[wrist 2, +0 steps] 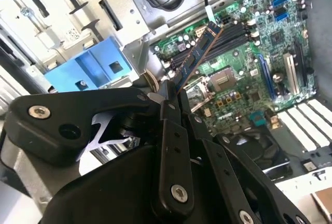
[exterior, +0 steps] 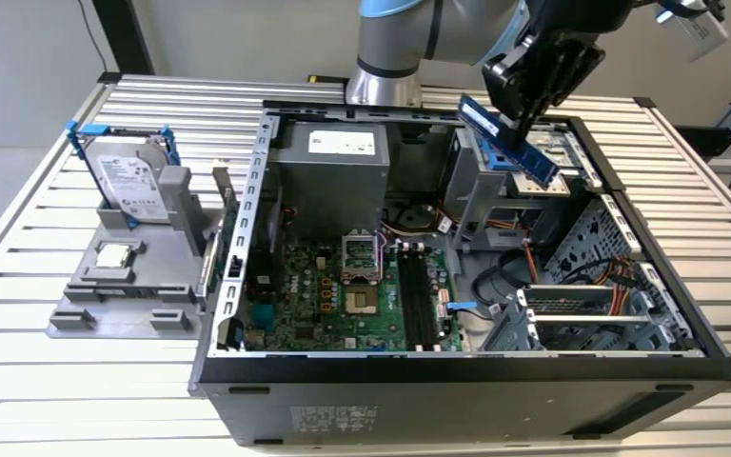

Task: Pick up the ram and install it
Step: 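Insert the ram into the slot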

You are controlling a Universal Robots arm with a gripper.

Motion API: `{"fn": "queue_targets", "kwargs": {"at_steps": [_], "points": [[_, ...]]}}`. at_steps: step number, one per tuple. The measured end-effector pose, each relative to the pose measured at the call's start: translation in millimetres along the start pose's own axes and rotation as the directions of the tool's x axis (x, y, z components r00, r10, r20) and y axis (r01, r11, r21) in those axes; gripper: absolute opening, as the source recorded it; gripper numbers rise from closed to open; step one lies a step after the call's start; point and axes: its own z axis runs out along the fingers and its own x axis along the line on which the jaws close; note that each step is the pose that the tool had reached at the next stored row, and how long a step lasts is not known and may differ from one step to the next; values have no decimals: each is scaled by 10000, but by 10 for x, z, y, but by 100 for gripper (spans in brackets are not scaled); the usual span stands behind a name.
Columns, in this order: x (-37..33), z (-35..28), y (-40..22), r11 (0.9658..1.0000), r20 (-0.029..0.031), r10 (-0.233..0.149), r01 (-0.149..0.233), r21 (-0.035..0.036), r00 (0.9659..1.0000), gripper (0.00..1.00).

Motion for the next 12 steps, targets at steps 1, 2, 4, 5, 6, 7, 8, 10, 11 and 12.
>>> {"fn": "queue_targets", "kwargs": {"at_steps": [1,2,4,5,6,7,8,10,11,12], "points": [[0,0,0,9999,5,134,-134,-3,9999,0],[0,0,0,9996,10,293,-293,-6,9996,0],[0,0,0,9982,21,594,-594,-13,9982,0],[0,0,0,9972,26,742,-742,-16,9972,0],[0,0,0,9960,31,891,-891,-19,9960,0],[0,0,0,9945,36,1047,-1047,-24,9945,0],[0,0,0,9929,41,1187,-1187,-27,9929,0],[0,0,0,9889,51,1486,-1486,-35,9889,0],[0,0,0,9866,55,1632,-1632,-39,9866,0],[0,0,0,9840,60,1784,-1783,-43,9839,0]]}}
